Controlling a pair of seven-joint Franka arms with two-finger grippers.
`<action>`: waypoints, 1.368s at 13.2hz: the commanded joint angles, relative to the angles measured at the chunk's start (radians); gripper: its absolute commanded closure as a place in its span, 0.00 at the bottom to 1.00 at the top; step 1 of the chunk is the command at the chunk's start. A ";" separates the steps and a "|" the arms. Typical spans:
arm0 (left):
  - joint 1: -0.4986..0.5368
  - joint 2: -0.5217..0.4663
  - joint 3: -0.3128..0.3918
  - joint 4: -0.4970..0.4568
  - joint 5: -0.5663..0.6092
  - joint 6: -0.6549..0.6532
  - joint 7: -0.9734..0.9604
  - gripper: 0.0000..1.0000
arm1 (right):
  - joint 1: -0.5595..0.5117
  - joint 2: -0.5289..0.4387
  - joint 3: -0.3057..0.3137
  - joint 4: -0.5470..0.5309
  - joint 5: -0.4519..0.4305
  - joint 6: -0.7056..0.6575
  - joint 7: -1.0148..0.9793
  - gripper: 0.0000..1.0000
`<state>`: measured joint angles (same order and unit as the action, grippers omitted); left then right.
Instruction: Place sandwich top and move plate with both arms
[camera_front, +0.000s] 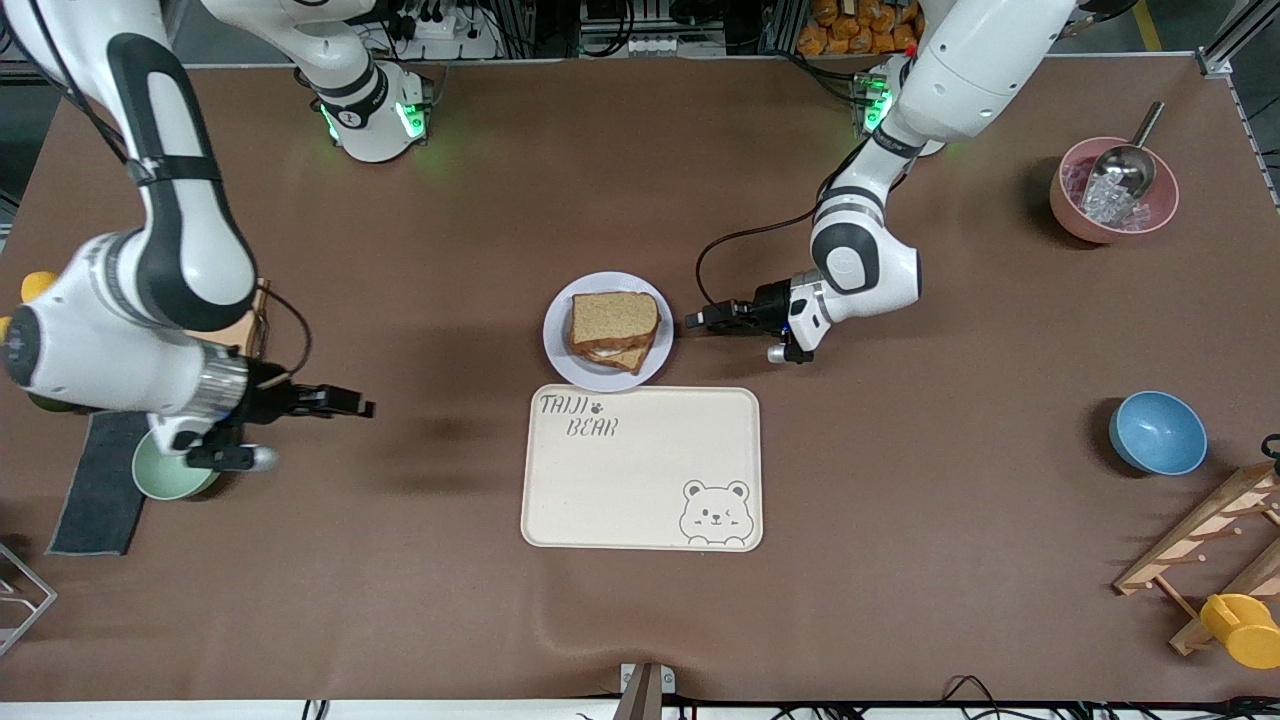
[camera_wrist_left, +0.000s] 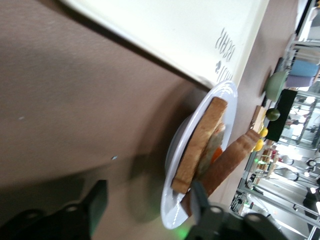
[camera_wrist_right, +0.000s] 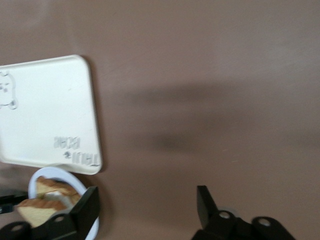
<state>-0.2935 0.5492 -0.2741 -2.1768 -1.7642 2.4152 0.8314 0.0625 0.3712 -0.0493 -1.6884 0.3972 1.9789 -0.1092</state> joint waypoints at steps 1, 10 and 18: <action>-0.001 0.020 -0.013 0.041 -0.090 -0.010 0.043 0.33 | -0.075 -0.005 0.023 0.074 -0.095 -0.067 -0.091 0.00; 0.053 0.089 -0.019 0.045 -0.132 -0.160 0.267 0.50 | -0.162 -0.247 0.057 0.252 -0.307 -0.429 -0.159 0.00; 0.050 0.139 -0.019 0.100 -0.133 -0.165 0.325 0.57 | -0.173 -0.373 0.055 0.208 -0.345 -0.438 -0.159 0.00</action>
<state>-0.2450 0.6620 -0.2872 -2.1047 -1.8697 2.2592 1.1203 -0.1157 0.0006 -0.0074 -1.4297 0.0801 1.4798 -0.2711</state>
